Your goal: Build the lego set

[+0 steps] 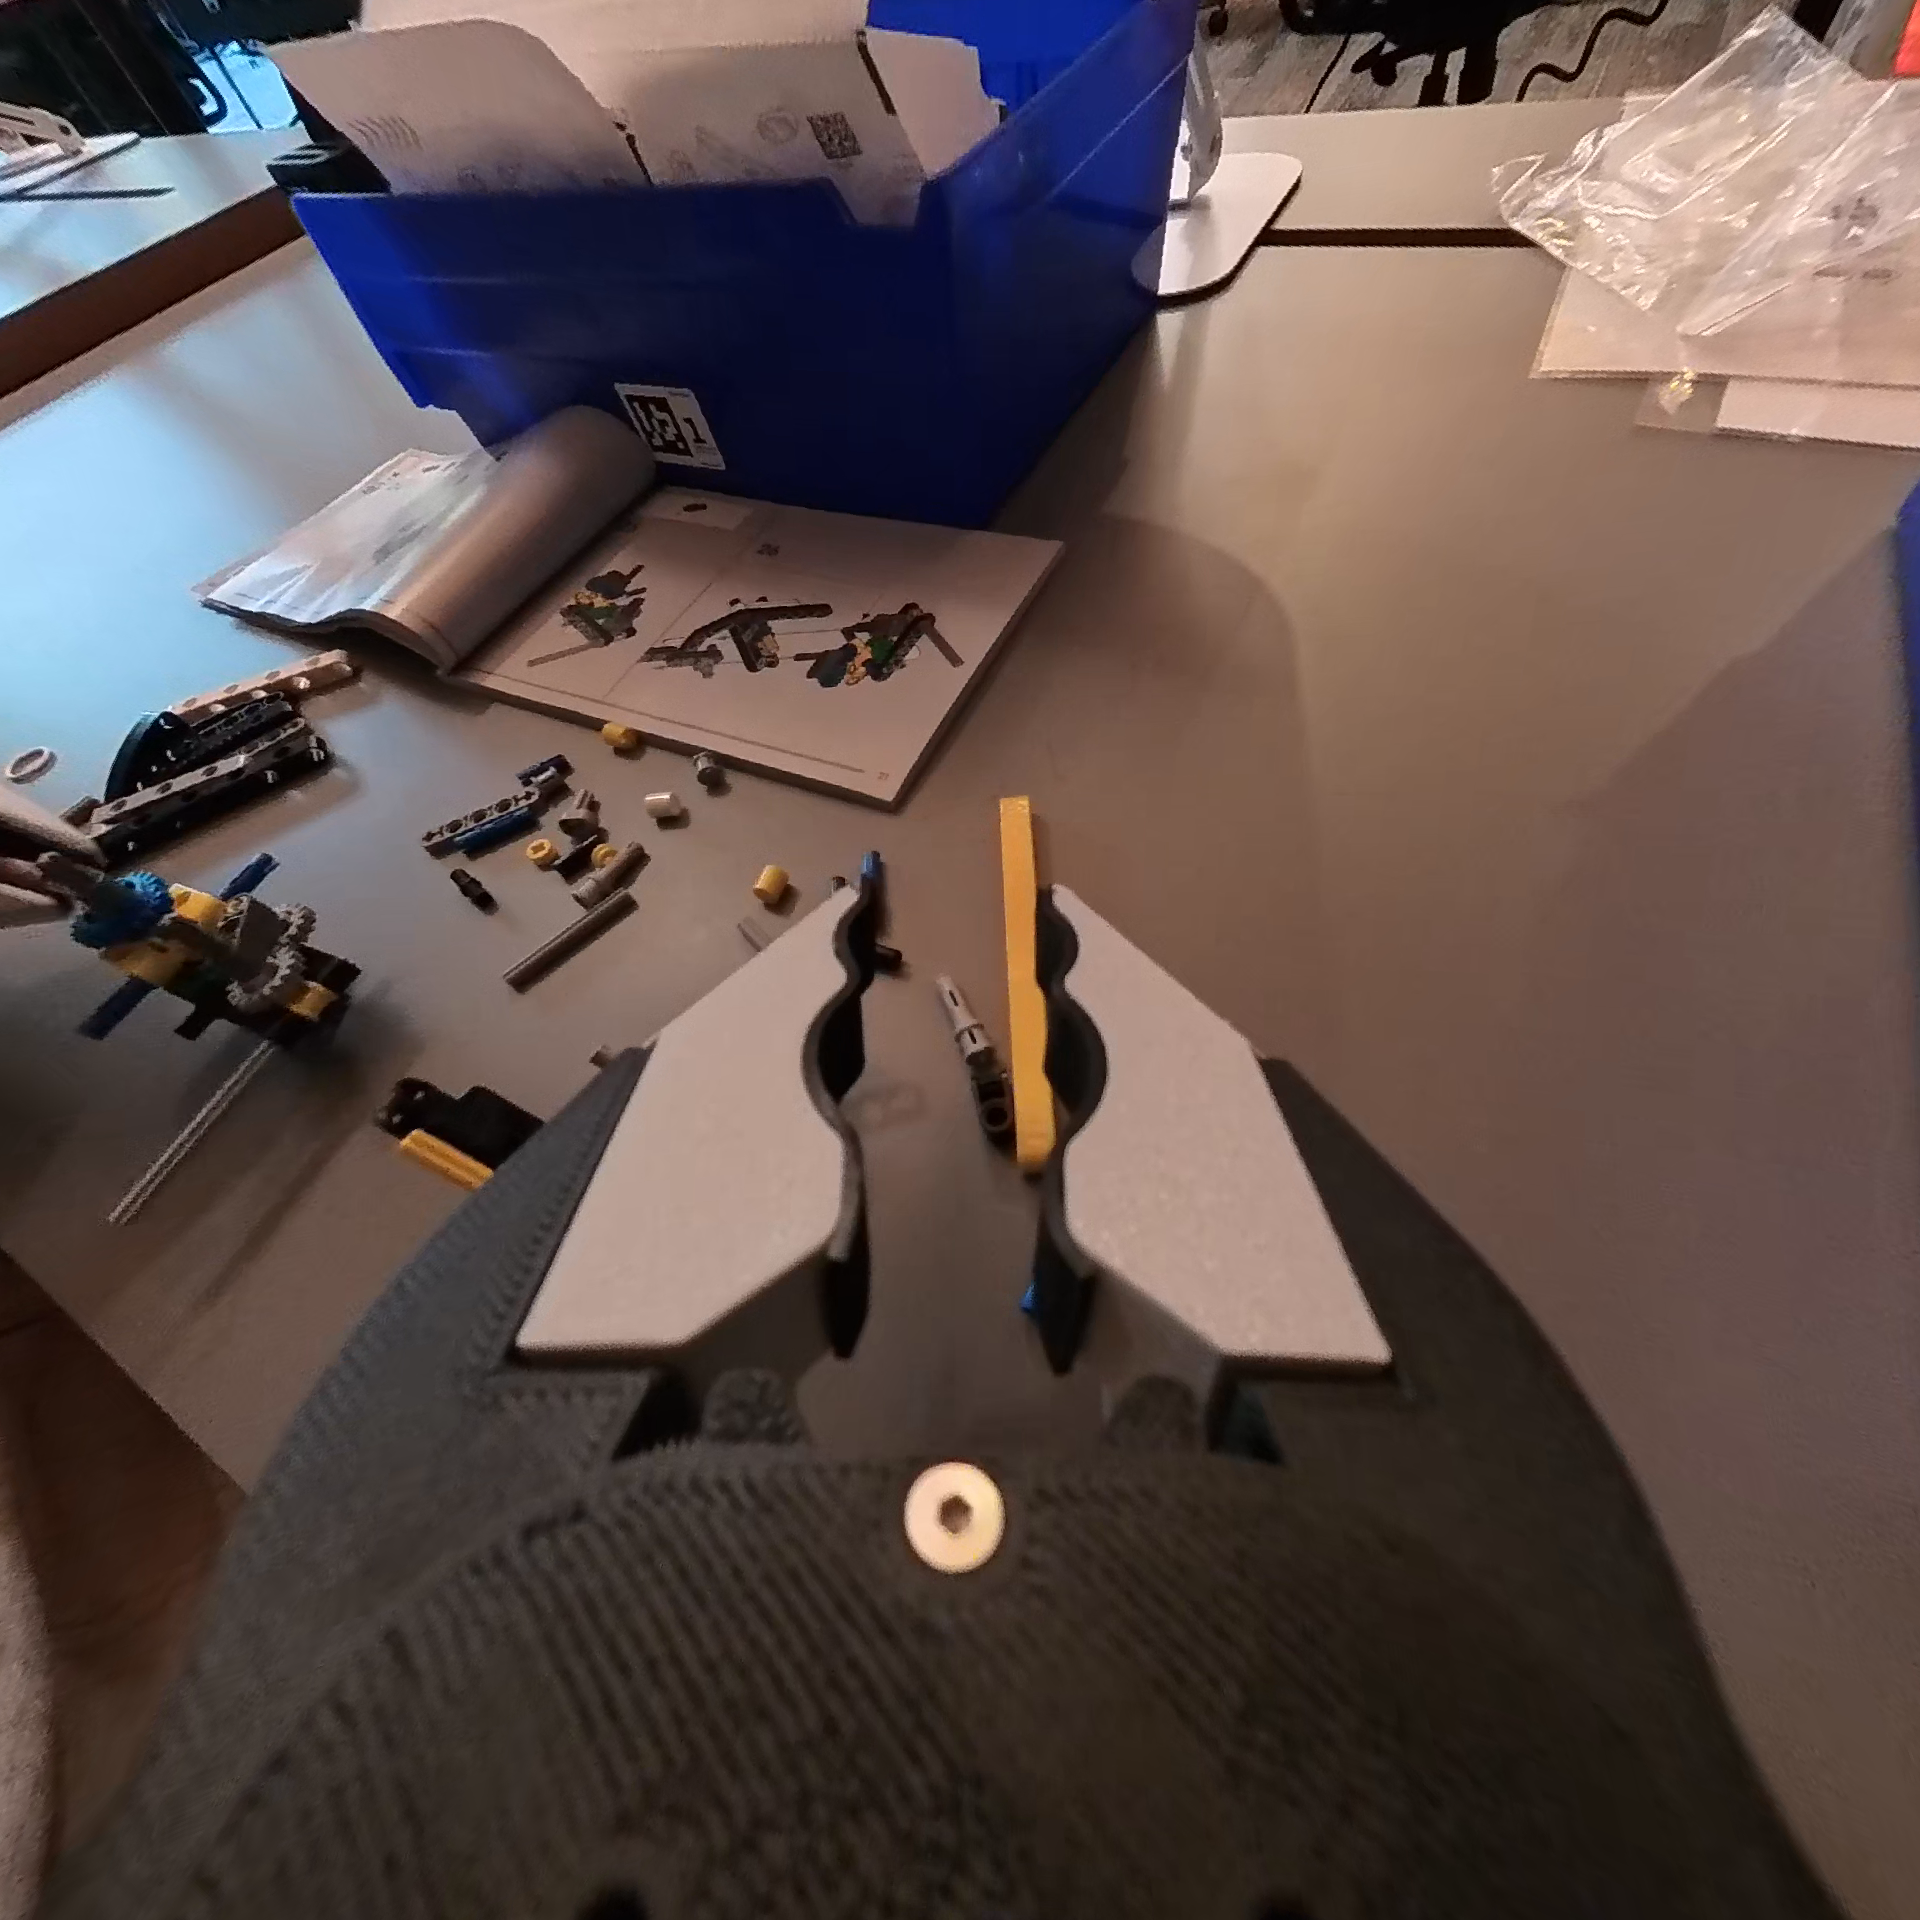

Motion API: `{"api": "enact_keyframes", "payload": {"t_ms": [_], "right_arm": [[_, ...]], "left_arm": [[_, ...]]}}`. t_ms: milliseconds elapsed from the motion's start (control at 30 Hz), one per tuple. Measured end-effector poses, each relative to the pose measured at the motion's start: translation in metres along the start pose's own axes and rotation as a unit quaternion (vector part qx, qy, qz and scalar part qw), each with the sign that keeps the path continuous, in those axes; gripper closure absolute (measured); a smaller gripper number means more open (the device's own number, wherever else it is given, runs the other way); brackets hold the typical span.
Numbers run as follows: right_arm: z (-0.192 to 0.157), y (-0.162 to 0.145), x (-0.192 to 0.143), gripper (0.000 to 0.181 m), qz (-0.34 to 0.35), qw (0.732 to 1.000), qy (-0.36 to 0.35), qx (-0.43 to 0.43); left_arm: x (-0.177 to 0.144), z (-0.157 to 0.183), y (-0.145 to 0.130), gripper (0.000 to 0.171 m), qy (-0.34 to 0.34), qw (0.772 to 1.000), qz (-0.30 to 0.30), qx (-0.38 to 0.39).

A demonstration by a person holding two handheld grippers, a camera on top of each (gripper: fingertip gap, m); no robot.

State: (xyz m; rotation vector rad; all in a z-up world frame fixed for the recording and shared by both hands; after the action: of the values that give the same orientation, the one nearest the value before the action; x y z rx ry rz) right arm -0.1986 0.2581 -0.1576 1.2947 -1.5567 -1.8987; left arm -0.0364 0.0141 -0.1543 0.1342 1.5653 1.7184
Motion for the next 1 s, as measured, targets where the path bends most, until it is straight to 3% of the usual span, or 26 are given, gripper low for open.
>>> {"api": "enact_keyframes", "payload": {"t_ms": [133,267,467,700,1000], "right_arm": [[-0.008,0.015,-0.01,0.146,0.042,0.999,0.002,-0.005],[-0.044,0.05,-0.02,0.143,0.088,0.994,0.039,-0.051],[-0.108,0.049,-0.007,0.131,0.027,0.979,0.147,-0.141],[-0.152,0.034,-0.002,0.133,0.021,0.956,0.191,-0.221],[-0.18,0.011,-0.006,0.128,0.013,0.907,0.105,-0.408]], "left_arm": [[-0.001,0.0,-0.001,0.144,-0.012,1.0,-0.004,-0.016],[-0.008,-0.008,-0.003,0.133,-0.053,0.994,0.017,-0.098],[-0.013,-0.018,-0.005,0.131,-0.06,0.985,0.039,-0.159],[-0.006,-0.003,-0.016,0.129,-0.015,0.995,-0.008,-0.095],[0.006,0.014,-0.028,0.111,0.079,0.995,-0.054,0.031]]}}
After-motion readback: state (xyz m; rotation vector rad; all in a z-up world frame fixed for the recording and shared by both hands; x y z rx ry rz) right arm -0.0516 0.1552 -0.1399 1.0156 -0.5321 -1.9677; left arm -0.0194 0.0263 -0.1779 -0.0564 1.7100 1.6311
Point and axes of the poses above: each gripper's, where its closed fingertips meet, x out along the fingers, y out of its top, z = x × y across the jaws, the point moved 8 cm from there along -x, back along the fingers, and after that the axes turned 8 degrees about -x, right-handed, at the moved point
